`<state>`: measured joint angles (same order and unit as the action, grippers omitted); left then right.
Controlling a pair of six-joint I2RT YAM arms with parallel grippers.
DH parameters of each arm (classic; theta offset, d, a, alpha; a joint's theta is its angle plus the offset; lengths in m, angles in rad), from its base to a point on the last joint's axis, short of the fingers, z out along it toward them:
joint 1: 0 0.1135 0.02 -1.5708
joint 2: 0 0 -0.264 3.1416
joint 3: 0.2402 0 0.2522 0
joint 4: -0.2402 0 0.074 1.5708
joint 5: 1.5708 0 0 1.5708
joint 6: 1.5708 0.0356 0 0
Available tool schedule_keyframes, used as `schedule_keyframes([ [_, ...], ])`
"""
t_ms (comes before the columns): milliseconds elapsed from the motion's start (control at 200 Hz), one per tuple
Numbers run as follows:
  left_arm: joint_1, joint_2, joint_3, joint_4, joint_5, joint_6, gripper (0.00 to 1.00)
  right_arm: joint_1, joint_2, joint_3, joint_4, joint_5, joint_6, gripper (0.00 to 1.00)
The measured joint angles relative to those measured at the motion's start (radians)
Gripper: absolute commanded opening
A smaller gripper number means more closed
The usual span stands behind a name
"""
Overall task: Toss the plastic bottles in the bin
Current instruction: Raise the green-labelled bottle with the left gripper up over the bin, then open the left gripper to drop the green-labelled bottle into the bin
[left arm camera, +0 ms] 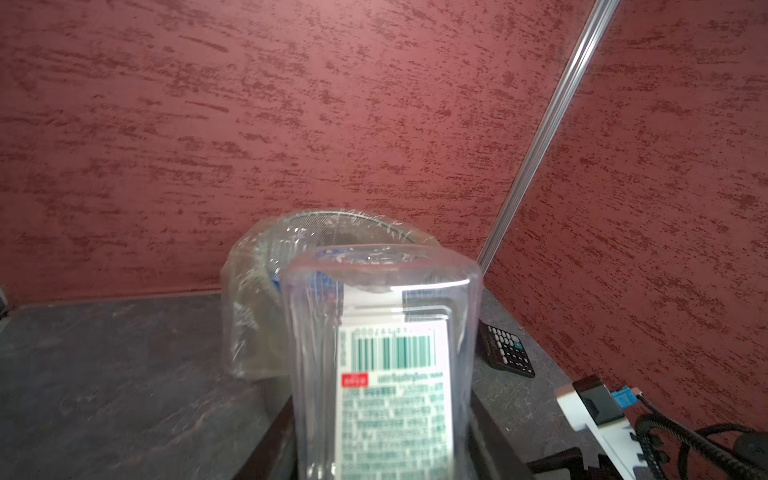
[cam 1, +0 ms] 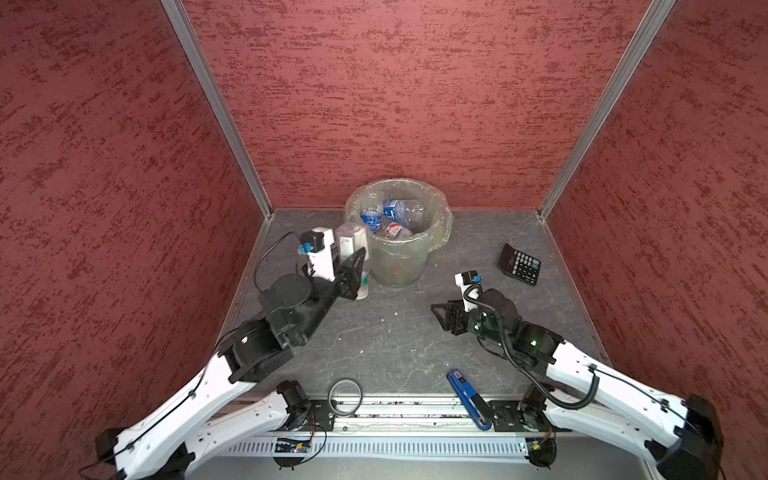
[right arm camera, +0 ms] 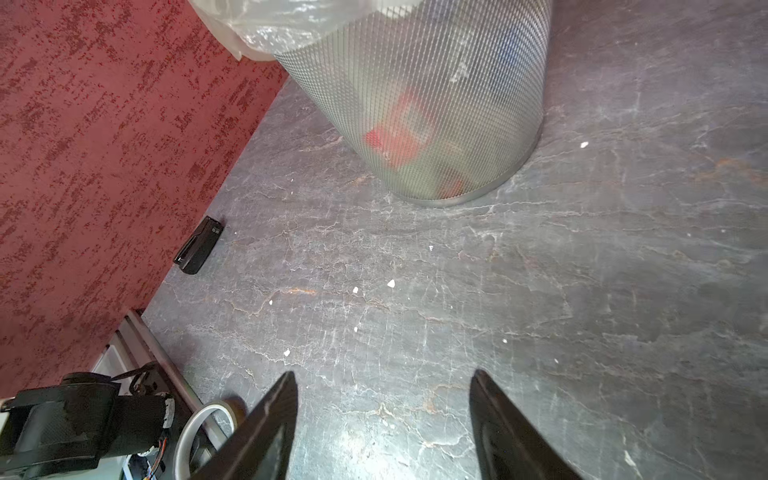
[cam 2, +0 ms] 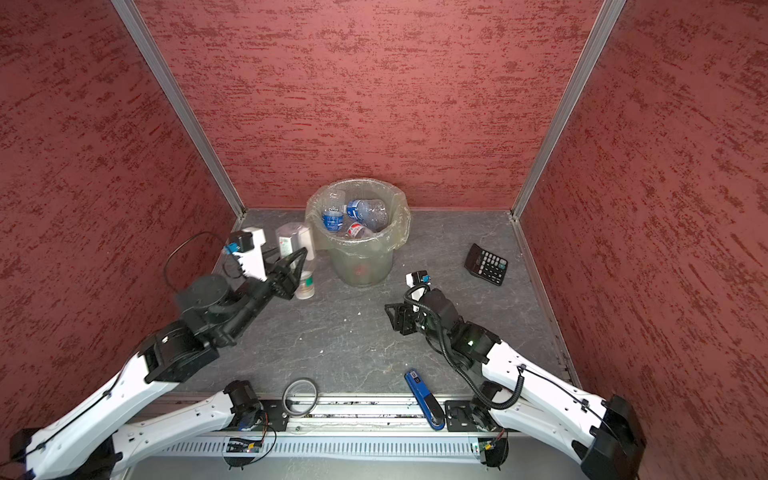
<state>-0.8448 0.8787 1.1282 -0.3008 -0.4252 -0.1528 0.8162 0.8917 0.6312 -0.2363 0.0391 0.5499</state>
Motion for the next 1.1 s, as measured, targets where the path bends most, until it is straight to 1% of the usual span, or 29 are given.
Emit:
schedule_keyframes([
  [40,0.039,0.081,0.063,0.032,0.045,0.012,0.44,0.0,-0.005,0.008,-0.003,0.001,0.0,0.66],
  [90,0.119,0.211,0.164,0.063,0.125,0.012,0.48,0.0,-0.011,0.016,-0.006,0.003,0.0,0.66],
  [140,0.191,0.327,0.266,0.089,0.193,0.009,0.6,0.0,-0.017,0.019,-0.007,0.004,0.0,0.66],
  [195,0.268,0.483,0.405,0.089,0.262,-0.002,0.78,0.0,-0.025,0.019,-0.013,0.007,0.0,0.66],
  [230,0.299,0.563,0.481,0.083,0.292,-0.009,0.87,0.0,-0.031,0.019,-0.021,0.01,0.0,0.67],
  [260,0.321,0.629,0.539,0.081,0.315,-0.014,0.98,0.0,-0.036,0.019,-0.027,0.011,0.0,0.67],
  [271,0.328,0.647,0.555,0.081,0.321,-0.024,1.0,0.0,-0.038,0.019,-0.031,0.011,0.0,0.67],
  [331,0.348,0.71,0.583,0.079,0.35,-0.027,1.0,0.0,-0.058,0.018,-0.047,0.015,0.002,0.68],
  [431,0.351,0.715,0.545,0.066,0.377,-0.037,1.0,0.0,-0.105,0.013,-0.061,0.021,0.009,0.68],
  [596,0.351,0.64,0.539,0.07,0.405,-0.042,1.0,-0.001,-0.124,0.002,-0.062,0.031,0.013,0.7],
  [797,0.352,0.52,0.516,0.107,0.406,-0.042,1.0,-0.001,-0.074,0.0,-0.064,0.039,0.01,0.81],
  [957,0.362,0.481,0.447,0.121,0.406,-0.045,1.0,-0.004,-0.045,0.001,-0.068,0.045,0.0,0.88],
  [1097,0.386,0.46,0.362,0.118,0.411,-0.06,1.0,-0.021,-0.04,0.022,-0.09,0.06,-0.015,0.93],
])
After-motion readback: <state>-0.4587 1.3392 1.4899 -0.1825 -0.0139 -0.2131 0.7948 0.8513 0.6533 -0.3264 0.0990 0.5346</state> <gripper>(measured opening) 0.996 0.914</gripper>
